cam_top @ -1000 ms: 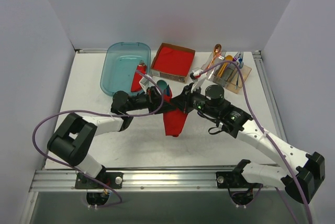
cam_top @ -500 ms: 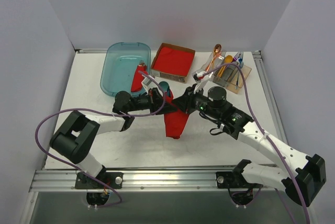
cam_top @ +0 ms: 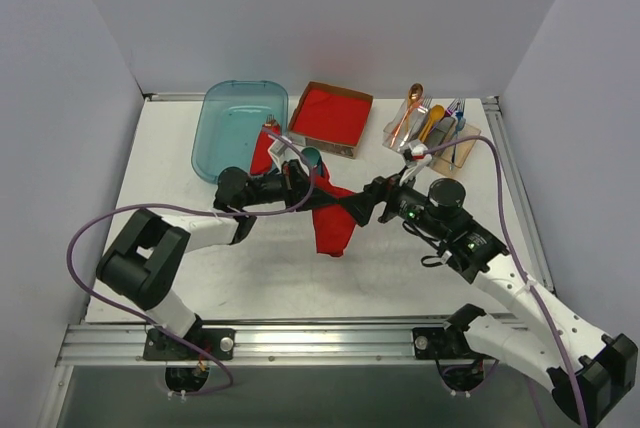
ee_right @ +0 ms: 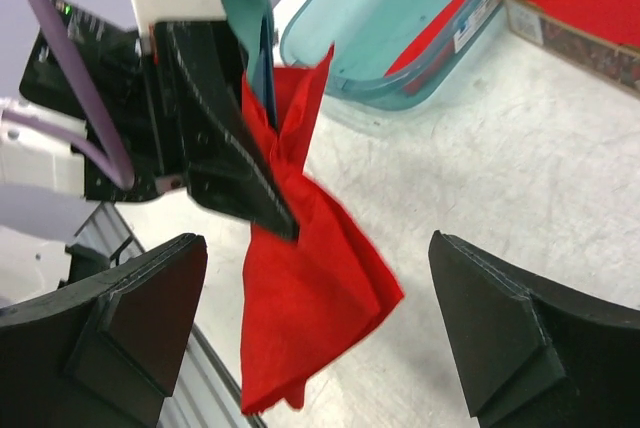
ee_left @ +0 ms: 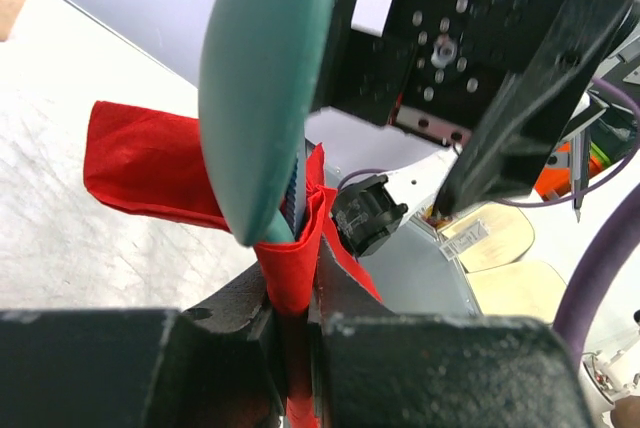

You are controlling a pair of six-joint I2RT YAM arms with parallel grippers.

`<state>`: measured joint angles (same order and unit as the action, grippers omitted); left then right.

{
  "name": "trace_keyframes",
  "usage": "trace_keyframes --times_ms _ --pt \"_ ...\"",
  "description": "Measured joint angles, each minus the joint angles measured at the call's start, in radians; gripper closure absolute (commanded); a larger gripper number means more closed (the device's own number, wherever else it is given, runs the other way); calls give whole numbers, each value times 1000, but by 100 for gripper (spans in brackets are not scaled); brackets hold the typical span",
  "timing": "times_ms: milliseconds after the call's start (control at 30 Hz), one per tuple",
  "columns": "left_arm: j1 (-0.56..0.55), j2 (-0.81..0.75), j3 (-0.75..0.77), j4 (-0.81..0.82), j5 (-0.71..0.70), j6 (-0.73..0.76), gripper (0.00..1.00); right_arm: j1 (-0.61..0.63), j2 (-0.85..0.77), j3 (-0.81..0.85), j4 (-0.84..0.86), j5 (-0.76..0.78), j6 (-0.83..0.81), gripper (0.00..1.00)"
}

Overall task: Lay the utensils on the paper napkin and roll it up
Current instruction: Pick up the utensils from the center of the board, then roll the napkin.

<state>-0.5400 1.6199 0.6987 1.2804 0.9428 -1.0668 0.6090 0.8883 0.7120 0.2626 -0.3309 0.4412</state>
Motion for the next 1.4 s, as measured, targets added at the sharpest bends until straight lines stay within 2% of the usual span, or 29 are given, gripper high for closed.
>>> trace_keyframes --times_ms 167,333,700,767,867,900,967,1000,1067,1100,1200,1233,1267,1300,1400 --pt "9 -1 42 -26 -1 -3 98 -6 -36 -63 43 -59 29 0" --pt "10 -20 56 -51 -25 -14 98 -7 -26 -156 198 -124 102 0" --pt "10 -61 70 -81 -84 -48 98 13 161 -189 503 -198 230 1" --pt "10 -68 70 -90 -92 -47 98 37 183 -189 528 -198 236 4" --pt "10 -75 73 -114 -100 -46 98 61 208 -189 549 -198 240 20" --pt "10 -77 75 -125 -102 -45 98 68 214 -189 550 -197 241 30" --pt "10 -80 80 -148 -102 -43 98 72 221 -189 552 -198 243 39" --pt "11 -81 83 -160 -102 -40 98 72 222 -189 553 -197 245 49" --pt "12 -84 90 -182 -102 -38 98 72 222 -189 557 -197 245 60" --pt "12 -85 93 -192 -102 -36 98 72 222 -189 557 -197 245 72" --pt "13 -89 104 -217 -97 -36 98 72 222 -189 555 -196 242 85" --pt "13 -90 108 -221 -93 -39 98 72 220 -189 556 -197 243 80" --pt "14 -90 112 -225 -89 -40 97 72 219 -189 557 -198 246 70" --pt "14 -90 116 -228 -85 -40 98 72 217 -189 557 -198 248 43" --pt "17 -90 124 -240 -85 -37 98 72 213 -193 558 -197 249 26"
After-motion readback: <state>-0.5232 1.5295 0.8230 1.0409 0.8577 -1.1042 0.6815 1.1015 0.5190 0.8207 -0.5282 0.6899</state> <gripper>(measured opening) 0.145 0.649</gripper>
